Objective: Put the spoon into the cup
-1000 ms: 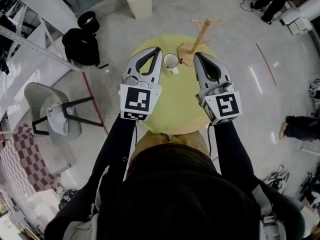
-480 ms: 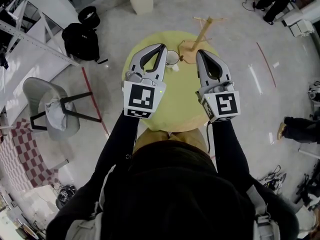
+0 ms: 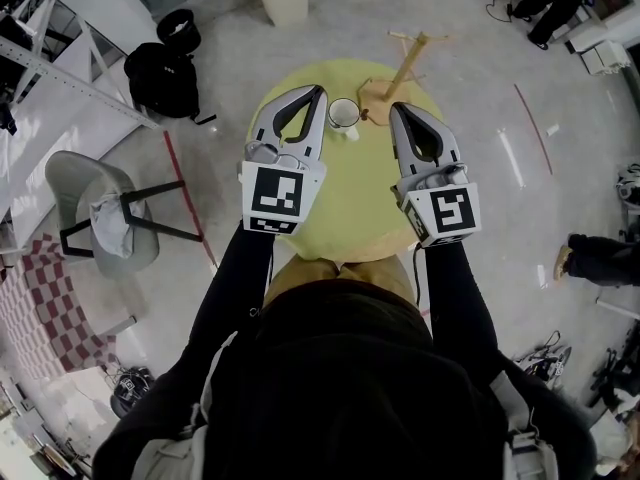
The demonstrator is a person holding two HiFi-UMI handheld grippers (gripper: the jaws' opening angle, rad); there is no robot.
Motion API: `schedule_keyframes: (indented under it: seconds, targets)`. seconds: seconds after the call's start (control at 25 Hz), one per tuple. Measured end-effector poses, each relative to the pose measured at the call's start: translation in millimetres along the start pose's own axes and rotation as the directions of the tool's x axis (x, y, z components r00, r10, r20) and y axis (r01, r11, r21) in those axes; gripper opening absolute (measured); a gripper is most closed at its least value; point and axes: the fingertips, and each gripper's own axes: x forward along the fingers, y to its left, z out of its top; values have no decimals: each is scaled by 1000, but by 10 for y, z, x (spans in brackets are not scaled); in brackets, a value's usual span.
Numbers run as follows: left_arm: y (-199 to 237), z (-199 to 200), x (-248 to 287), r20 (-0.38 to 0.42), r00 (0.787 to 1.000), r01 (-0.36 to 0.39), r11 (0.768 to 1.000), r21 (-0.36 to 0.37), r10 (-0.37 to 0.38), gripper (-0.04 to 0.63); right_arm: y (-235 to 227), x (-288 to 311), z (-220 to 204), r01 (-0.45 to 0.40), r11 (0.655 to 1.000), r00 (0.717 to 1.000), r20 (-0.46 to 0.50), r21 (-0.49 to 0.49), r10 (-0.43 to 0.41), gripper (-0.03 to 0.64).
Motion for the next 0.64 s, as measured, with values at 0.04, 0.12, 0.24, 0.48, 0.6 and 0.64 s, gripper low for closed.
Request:
schedule_keyframes:
  seconds: [0.04,0.12,0.24,0.48,0.6,0.64]
  targets:
    - [10,-6,-7,-2,1000,-1,1000,1,1,15,6,-4,-16,-1,1000,1000,-2,-5,1,26]
    - [28,-3,-17,-2,1000,-3,1000,2,3,15,11,-7,-36,4,1000,1000,-3,-6,-4,26]
    - [35,8,-22,5,1000,-4,1000,3,4,15,31,-4,-32,7,1000,1000,5,0,-7,26]
    - [16,11,-21,4,1000,-4,1000,-7,4,15,37,-2,14,17,1000,1000,10,1,-17,26]
    - [6,27,-15,6,1000,-2,1000,-8,2,15,25,2,40,17,1000,1000,16,-5,-17,26]
    - [1,30,-15,6,1000,-1,1000,-8,1,15,20,0,44,17,1000,1000,16,-7,-17,26]
